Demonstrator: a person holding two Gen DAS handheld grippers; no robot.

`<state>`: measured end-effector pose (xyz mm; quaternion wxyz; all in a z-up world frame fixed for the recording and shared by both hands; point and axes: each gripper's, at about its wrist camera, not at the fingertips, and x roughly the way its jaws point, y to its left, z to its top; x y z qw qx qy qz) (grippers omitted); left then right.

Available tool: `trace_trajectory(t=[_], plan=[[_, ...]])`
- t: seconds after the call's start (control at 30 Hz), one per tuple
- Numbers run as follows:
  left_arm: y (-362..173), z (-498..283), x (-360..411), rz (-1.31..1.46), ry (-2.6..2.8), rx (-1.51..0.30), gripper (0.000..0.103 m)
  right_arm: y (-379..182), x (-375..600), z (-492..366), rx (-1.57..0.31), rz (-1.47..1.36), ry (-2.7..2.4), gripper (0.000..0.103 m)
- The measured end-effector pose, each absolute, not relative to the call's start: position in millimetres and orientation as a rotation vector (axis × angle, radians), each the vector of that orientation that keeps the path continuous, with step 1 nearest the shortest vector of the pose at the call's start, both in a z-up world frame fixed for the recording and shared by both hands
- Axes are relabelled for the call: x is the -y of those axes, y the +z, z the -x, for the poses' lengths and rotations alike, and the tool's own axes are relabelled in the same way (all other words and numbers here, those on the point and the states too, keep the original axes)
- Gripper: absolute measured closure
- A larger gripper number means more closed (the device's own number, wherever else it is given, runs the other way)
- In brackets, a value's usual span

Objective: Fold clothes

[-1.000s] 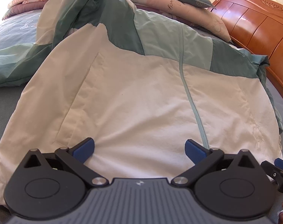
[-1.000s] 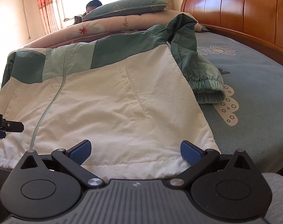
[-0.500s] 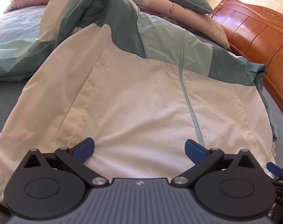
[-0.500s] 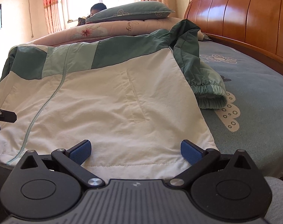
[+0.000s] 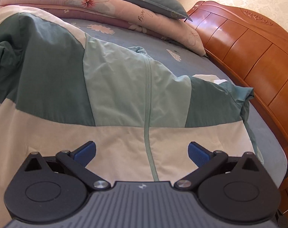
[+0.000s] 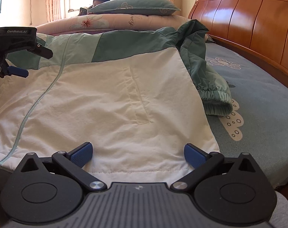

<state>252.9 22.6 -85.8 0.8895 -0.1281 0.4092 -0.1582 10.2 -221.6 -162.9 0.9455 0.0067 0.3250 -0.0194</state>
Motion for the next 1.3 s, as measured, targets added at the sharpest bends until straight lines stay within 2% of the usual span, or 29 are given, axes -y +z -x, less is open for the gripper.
trace_trajectory(t=[0.1,0.27,0.33,0.47,0.63,0.8,0.9,0.97,1.13,1.3], plan=[[-105,-271,-16,0.236,-0.368,-0.925,0.001,-158,223,-18,-0.705,-0.017,-0.041,0.0],[-115,-254,-1,0.08,-0.434,-0.824,0.001,-135,219,-39,-0.732,0.014,-0.014,0.0],[-109,-249,2,0.066,-0.431,-0.842,0.001,-121,219,-52,-0.721,-0.006,-0.005,0.0],[-95,-235,-2,0.136,-0.57,-0.776,0.001,-87,229,-89,-0.657,-0.134,0.037,0.0],[-116,-240,7,0.175,-0.612,-0.859,0.001,-56,271,-145,-0.593,-0.363,0.073,0.002],[-118,-243,4,0.221,-0.623,-0.861,0.001,-47,338,-199,-0.602,-0.571,0.035,0.017],[-118,-246,-2,0.268,-0.631,-0.865,0.001,-72,374,-218,-0.673,-0.77,0.039,0.018],[-118,-247,-4,0.276,-0.633,-0.861,0.001,-86,385,-216,-0.695,-0.842,0.003,0.018],[-119,-245,-1,0.248,-0.638,-0.843,0.001,-89,403,-156,-0.58,-0.82,-0.104,0.018],[-119,-243,2,0.224,-0.634,-0.833,0.001,-120,422,-96,-0.65,-0.911,-0.276,0.018]])
